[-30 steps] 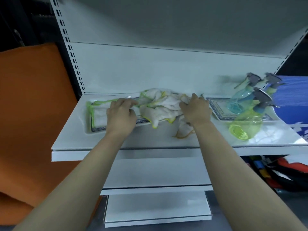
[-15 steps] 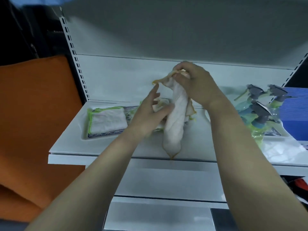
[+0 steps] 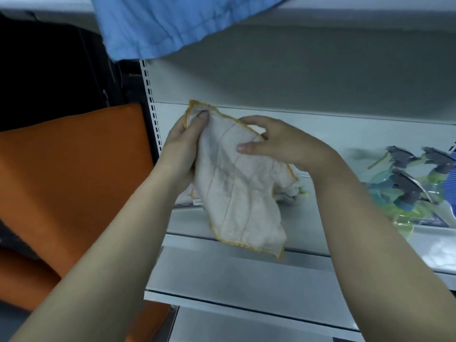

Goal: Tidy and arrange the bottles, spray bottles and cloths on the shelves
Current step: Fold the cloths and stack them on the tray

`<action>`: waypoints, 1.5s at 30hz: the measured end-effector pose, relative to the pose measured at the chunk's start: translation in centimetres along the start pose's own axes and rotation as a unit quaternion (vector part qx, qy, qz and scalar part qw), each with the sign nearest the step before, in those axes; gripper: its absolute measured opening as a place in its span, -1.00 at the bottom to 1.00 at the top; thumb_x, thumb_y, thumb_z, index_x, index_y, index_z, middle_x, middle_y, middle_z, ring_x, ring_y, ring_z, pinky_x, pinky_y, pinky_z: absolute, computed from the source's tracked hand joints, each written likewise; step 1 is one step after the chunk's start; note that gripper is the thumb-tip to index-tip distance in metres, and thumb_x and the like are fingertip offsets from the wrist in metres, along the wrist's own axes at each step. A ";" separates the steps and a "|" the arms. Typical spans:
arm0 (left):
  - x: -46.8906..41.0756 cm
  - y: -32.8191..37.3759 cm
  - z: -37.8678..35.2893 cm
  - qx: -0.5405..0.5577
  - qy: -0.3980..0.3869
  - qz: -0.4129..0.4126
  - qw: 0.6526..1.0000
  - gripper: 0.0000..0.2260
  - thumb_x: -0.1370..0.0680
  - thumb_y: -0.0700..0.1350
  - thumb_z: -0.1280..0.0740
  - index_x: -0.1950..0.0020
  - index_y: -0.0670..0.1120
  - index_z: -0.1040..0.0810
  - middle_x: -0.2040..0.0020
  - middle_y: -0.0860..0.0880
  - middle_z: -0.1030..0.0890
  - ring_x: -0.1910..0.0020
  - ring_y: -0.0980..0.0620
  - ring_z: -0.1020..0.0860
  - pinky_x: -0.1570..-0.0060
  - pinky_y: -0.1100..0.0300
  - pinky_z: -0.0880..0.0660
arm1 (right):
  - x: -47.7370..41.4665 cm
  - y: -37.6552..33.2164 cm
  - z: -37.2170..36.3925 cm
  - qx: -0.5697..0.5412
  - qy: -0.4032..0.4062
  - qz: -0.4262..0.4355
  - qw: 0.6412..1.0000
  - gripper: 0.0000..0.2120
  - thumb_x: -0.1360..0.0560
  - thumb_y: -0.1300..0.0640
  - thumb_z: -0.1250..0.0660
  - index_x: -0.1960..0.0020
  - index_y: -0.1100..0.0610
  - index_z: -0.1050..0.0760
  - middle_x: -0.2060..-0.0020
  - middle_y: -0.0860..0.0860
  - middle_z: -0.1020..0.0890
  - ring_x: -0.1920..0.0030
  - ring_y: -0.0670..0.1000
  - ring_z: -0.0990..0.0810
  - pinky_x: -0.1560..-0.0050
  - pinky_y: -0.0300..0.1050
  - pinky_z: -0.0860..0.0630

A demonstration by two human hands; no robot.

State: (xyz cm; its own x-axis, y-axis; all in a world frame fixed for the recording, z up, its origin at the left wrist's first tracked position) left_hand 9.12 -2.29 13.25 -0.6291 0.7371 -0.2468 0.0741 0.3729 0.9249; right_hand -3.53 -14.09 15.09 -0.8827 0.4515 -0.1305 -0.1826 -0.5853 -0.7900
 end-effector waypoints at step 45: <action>-3.6 -6.2 13.8 -0.270 0.029 0.141 0.952 -0.83 -0.65 -0.22 -0.19 0.05 -0.07 -0.54 -0.01 -0.16 -0.59 0.33 -0.04 -0.60 0.13 0.13 -0.66 | -3.9 8.8 -1.4 -0.080 0.165 -0.188 0.965 -0.90 -0.58 0.21 -0.32 0.11 0.13 -0.53 0.16 0.13 -0.61 0.25 0.04 -0.68 0.05 -0.02 -0.68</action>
State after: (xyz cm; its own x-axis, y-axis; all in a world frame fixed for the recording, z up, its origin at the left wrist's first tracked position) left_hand 21.65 0.53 4.39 -0.6866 0.7262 0.0348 -0.1521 -0.1903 0.9699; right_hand -1.12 -20.08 7.77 -0.5768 0.8166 0.0210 -0.3705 -0.2386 -0.8977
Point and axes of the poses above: each hand's wrist, its own x-axis away from the middle knuckle, its own z-axis out of the back of the hand, y = z × x, the point moved 8 cm from there along -x, towards the middle knuckle
